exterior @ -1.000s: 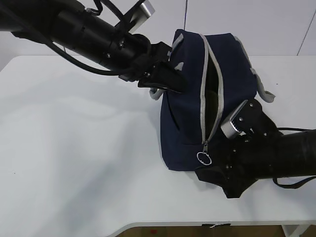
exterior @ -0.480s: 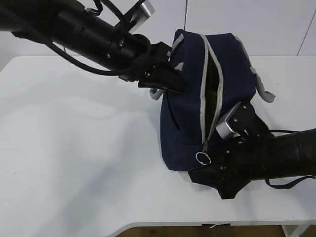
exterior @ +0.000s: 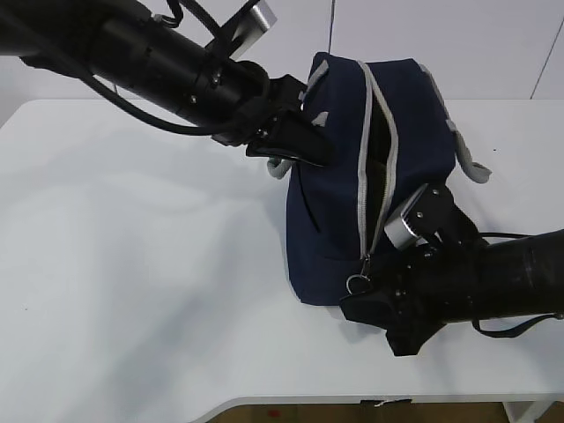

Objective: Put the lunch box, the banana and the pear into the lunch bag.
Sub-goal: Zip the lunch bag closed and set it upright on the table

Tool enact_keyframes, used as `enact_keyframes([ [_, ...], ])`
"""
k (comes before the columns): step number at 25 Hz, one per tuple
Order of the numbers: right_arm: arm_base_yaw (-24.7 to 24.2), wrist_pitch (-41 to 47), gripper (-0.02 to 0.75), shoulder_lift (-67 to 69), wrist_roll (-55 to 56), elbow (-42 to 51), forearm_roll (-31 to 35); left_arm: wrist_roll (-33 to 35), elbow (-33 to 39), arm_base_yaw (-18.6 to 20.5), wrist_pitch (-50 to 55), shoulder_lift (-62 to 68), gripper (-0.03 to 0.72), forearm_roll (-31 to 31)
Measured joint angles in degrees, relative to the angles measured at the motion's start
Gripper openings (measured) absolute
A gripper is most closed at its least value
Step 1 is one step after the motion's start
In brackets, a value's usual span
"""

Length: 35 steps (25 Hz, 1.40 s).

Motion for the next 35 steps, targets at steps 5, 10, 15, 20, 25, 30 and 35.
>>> enact_keyframes([
  [5, 0.0, 0.13, 0.225, 0.1, 0.0, 0.0, 0.0, 0.0, 0.0, 0.0, 0.0, 0.0, -0.004, 0.0],
  [10, 0.0, 0.13, 0.033, 0.1, -0.11, 0.0, 0.0, 0.0, 0.0, 0.0, 0.0, 0.0, -0.004, 0.0],
  [15, 0.0, 0.14, 0.006, 0.1, -0.11, 0.0, 0.0, 0.0, 0.0, 0.0, 0.09, 0.0, -0.004, 0.0],
  [20, 0.0, 0.24, 0.006, 0.1, 0.56, 0.0, 0.0, 0.0, 0.0, 0.0, 0.09, 0.0, -0.004, 0.0],
  [25, 0.0, 0.34, 0.006, -0.17, 7.41, 0.0, -1.33, 0.0, 0.0, 0.0, 0.09, 0.0, -0.004, 0.0],
  [30, 0.0, -1.41, 0.006, -4.21, 15.79, 0.0, -6.55, 0.0, 0.0, 0.0, 0.09, 0.0, -0.004, 0.0],
  [35, 0.0, -2.87, 0.006, -7.51, 23.84, 0.0, -12.62, 0.0, 0.0, 0.0, 0.09, 0.0, -0.004, 0.0],
])
